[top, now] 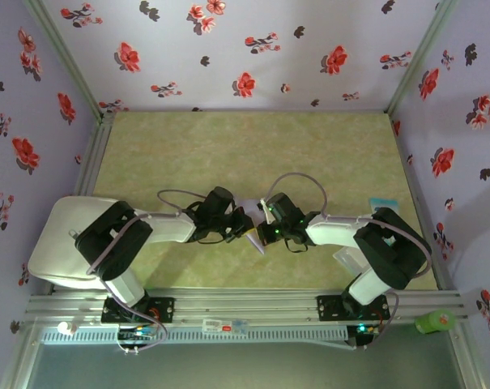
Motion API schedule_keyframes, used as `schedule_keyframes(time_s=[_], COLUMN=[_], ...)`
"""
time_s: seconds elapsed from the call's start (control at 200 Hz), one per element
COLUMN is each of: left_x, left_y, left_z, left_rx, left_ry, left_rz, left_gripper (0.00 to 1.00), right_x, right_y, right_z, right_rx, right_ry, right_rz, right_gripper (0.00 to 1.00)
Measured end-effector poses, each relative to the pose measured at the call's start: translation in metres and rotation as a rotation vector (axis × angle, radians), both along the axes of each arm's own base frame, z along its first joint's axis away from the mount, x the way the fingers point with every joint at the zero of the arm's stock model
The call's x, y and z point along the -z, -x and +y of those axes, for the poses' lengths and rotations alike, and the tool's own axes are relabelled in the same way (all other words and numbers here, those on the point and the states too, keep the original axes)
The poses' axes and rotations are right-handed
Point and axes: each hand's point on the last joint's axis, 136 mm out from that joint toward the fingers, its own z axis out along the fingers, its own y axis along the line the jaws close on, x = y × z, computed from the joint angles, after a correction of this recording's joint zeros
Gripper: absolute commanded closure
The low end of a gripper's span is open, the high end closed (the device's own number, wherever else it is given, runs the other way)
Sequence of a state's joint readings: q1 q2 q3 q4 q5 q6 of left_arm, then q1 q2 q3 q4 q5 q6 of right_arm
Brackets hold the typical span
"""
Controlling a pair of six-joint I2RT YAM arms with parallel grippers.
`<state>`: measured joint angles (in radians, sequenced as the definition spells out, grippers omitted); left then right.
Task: Fold a paper plane with a square sheet of paper (pick it up from the middle)
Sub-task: Third fold the triangle at the center of the table.
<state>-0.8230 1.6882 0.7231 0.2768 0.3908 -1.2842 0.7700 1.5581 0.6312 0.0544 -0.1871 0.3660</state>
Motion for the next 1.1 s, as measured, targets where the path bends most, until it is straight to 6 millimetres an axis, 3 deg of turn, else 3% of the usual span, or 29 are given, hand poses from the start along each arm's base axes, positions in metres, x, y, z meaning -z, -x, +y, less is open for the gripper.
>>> schedule_keyframes(time_s=[0.9,1.0,1.095], left_x=[0.028,0.028,0.028], left_y=[0.008,0.008,0.008], left_z=[0.011,0.011,0.011], left_rx=[0.013,0.012,0.012], left_ry=[-0.093,-0.094,-0.094], left_rz=[0.046,0.044,0.043], left_gripper=[1.00,1.00,1.00], right_x=[0.001,0.001,0.001], right_y=[0.000,0.000,0.000], right_z=[0.000,0.000,0.000], right_rx=[0.000,0.001,0.001], right_ry=[0.001,0.001,0.002], right_rz=[0.001,0.001,0.001], right_gripper=[1.00,0.95,0.82])
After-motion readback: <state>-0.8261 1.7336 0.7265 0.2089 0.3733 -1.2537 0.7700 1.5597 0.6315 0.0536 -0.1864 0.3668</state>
